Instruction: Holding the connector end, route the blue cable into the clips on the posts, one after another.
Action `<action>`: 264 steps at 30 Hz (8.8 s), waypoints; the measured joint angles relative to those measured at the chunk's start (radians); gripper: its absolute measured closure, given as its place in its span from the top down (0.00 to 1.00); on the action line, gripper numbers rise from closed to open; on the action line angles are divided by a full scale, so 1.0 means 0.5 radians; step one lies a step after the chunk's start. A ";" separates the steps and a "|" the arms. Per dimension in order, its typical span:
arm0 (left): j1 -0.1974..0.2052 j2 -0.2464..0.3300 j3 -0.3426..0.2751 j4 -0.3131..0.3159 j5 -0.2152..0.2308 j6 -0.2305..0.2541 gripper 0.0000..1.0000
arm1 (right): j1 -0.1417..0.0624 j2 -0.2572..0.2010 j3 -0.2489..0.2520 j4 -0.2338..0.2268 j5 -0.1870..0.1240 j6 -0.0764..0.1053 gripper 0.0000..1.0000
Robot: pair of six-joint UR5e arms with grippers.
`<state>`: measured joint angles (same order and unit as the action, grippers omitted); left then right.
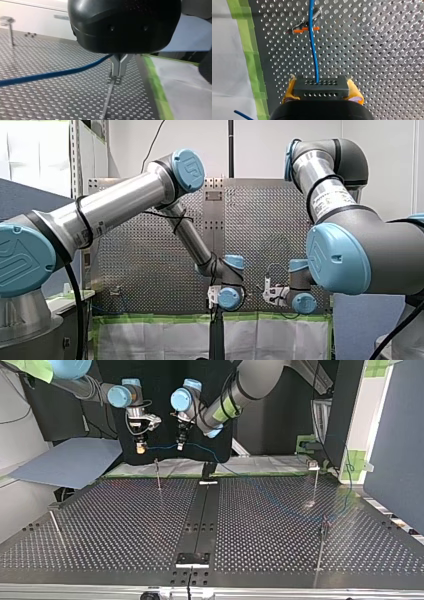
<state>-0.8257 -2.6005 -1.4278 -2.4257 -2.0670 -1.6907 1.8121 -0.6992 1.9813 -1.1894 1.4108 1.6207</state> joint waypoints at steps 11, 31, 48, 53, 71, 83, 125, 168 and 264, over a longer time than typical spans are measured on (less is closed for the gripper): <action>-0.018 -0.120 0.158 -0.032 -0.036 -0.001 0.00 | -0.023 0.104 -0.103 0.051 -0.008 -0.075 0.00; -0.007 -0.271 0.408 0.046 -0.095 -0.015 0.00 | -0.113 0.241 -0.297 0.245 -0.108 -0.158 0.00; -0.016 -0.396 0.542 0.034 0.013 -0.119 0.00 | -0.227 0.227 -0.379 0.356 -0.386 -0.232 0.00; -0.023 -0.396 0.566 0.036 -0.022 -0.159 0.00 | -0.229 0.227 -0.399 0.433 -0.397 -0.298 0.00; -0.014 -0.432 0.705 -0.014 -0.040 -0.167 0.00 | -0.311 0.151 -0.408 0.510 -0.576 -0.320 0.00; 0.006 -0.472 0.768 -0.054 0.008 -0.168 0.00 | -0.334 0.150 -0.408 0.395 -0.587 -0.100 0.00; 0.085 -0.582 0.974 -0.099 0.200 -0.286 0.00 | -0.425 0.240 -0.501 0.351 -0.731 0.016 0.00; 0.211 -0.700 1.192 -0.234 0.492 -0.428 0.00 | -0.425 0.371 -0.781 0.676 -0.608 -0.257 0.00; 0.095 -0.396 0.761 -0.611 0.453 -0.025 1.00 | -0.374 0.323 -0.973 0.808 -0.579 -0.133 0.00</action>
<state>-0.7780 -2.7987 -1.0475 -2.7313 -1.8404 -1.7030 1.6251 -0.5377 1.4946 -0.7856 1.1214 1.5543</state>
